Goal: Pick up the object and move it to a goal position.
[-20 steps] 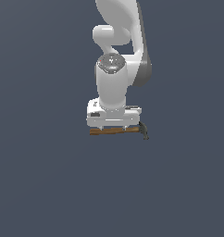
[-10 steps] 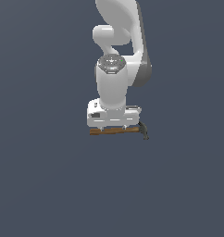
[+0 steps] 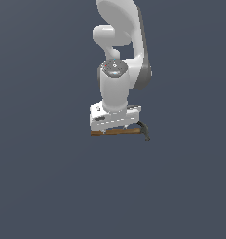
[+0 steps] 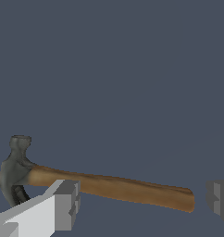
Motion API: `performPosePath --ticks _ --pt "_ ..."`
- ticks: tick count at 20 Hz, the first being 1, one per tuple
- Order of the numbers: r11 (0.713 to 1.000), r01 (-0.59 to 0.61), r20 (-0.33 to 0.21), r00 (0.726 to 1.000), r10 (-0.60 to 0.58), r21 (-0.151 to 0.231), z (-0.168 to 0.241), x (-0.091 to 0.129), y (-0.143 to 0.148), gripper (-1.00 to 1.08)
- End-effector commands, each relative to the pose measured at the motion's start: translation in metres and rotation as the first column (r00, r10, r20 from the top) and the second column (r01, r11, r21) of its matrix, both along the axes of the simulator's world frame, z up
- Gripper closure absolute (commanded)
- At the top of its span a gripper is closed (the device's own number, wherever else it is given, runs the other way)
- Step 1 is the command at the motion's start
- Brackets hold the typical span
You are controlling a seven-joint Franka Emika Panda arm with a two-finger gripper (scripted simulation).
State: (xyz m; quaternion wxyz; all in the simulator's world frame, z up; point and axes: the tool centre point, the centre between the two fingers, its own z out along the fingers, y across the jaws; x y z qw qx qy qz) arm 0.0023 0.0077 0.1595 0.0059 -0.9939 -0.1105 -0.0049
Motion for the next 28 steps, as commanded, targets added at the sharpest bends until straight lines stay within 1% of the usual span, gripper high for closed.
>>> performPosePath --ticks 1,4,7,10,14,17,21,24,28 --pt "0.998 -0.063 -0.001 0.998 0.063 -0.004 -0.006 -0.004 0.001 -0.92" --pt "0.988 -0.151 -0.002 0.989 0.151 -0.008 -0.013 -0.010 0.002 -0.92" --pt "0.971 -0.240 -0.003 0.971 0.240 -0.012 -0.021 -0.017 0.004 -0.92" --pt "0.945 -0.327 -0.005 0.945 0.327 -0.016 -0.029 -0.023 0.006 -0.92" --pt "0.898 -0.440 -0.008 0.898 0.439 -0.018 -0.038 -0.032 0.009 -0.92" --pt "0.854 -0.520 -0.010 0.854 0.520 -0.020 -0.045 -0.039 0.011 -0.92" --pt "0.784 -0.621 -0.012 0.784 0.621 -0.020 -0.055 -0.049 0.015 -0.92" --pt "0.723 -0.691 -0.014 0.723 0.691 -0.020 -0.061 -0.056 0.018 -0.92" --pt "0.632 -0.775 -0.014 0.632 0.775 -0.019 -0.070 -0.067 0.022 -0.92"
